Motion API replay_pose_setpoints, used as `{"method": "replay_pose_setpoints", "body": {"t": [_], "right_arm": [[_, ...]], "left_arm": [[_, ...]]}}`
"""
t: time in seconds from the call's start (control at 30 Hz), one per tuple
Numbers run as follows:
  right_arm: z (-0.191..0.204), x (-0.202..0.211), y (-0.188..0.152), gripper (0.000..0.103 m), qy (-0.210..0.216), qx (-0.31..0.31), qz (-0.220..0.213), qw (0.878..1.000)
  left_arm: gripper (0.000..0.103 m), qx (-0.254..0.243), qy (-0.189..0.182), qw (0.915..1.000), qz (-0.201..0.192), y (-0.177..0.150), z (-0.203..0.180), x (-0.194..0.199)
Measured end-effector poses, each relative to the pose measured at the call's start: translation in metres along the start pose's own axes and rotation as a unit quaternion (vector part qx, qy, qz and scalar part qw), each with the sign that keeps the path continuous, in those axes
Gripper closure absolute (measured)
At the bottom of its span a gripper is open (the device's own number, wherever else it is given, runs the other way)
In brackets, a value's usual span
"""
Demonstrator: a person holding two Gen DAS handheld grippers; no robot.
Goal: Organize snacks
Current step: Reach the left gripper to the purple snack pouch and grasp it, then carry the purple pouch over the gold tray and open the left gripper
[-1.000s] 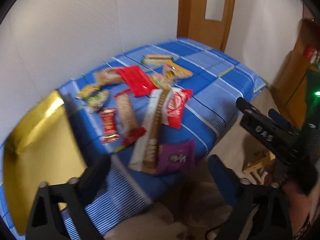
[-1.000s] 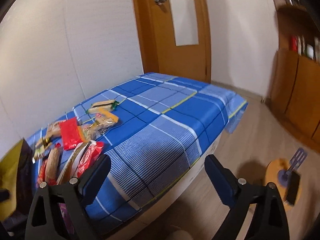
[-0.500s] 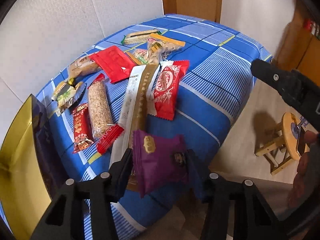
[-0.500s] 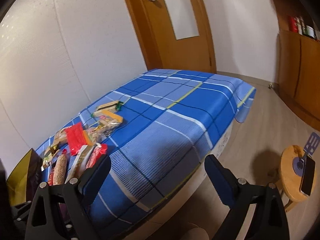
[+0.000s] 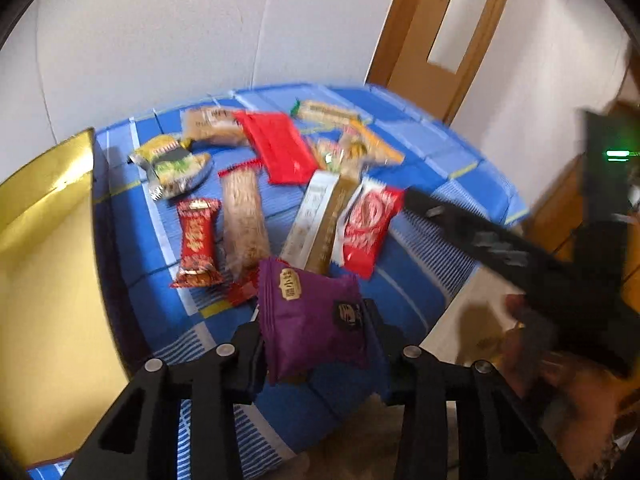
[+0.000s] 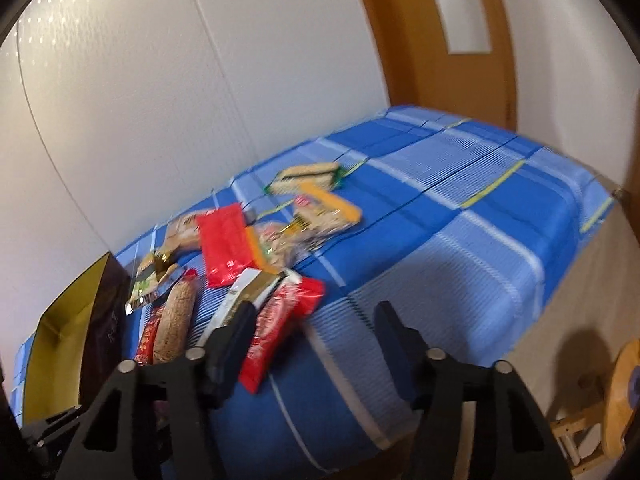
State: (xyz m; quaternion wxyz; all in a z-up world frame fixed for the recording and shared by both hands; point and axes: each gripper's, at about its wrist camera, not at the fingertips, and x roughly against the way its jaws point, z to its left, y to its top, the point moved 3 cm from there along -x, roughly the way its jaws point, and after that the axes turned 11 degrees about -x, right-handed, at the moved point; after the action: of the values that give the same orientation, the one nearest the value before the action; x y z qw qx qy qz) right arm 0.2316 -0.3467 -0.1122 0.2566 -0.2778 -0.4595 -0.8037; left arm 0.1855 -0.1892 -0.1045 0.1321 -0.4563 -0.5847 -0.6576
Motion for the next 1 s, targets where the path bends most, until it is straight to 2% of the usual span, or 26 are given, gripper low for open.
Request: {"method": "replay_pose_setpoints", "body": {"t": [0.07, 0.17, 0.2, 0.3, 0.37, 0.47, 0.73, 1.0], "right_arm": [[0.0, -0.015, -0.002, 0.05, 0.001, -0.009, 0.025, 1.0], [0.001, -0.029, -0.008, 0.052, 0.019, -0.024, 0.051, 0.998], [0.002, -0.03, -0.008, 0.053, 0.023, -0.022, 0.05, 0.998], [0.006, -0.036, -0.01, 0.064, 0.021, -0.011, 0.05, 0.998], [0.006, -0.035, -0.012, 0.074, 0.035, -0.014, 0.051, 0.998], [0.005, -0.028, -0.011, 0.079, 0.038, -0.011, 0.042, 0.998], [-0.017, -0.002, 0.0, 0.086, 0.039, -0.049, -0.006, 0.998], [-0.021, -0.001, 0.001, 0.086, 0.041, -0.06, -0.013, 0.997]], "left_arm": [[0.062, 0.008, -0.002, 0.9998, -0.017, 0.0, 0.002, 0.007], [0.062, 0.02, -0.006, 0.9993, -0.03, 0.001, 0.005, 0.01], [0.062, 0.022, -0.009, 0.9992, -0.031, 0.001, 0.006, 0.01], [0.062, 0.025, -0.014, 0.9991, -0.03, 0.001, 0.007, 0.01], [0.062, 0.024, -0.015, 0.9991, -0.033, 0.0, 0.006, 0.012], [0.062, 0.022, -0.016, 0.9989, -0.038, 0.0, 0.006, 0.014], [0.062, 0.02, -0.003, 0.9986, -0.048, 0.0, 0.011, 0.029], [0.062, 0.012, 0.022, 0.9985, -0.048, 0.012, 0.038, 0.056]]}}
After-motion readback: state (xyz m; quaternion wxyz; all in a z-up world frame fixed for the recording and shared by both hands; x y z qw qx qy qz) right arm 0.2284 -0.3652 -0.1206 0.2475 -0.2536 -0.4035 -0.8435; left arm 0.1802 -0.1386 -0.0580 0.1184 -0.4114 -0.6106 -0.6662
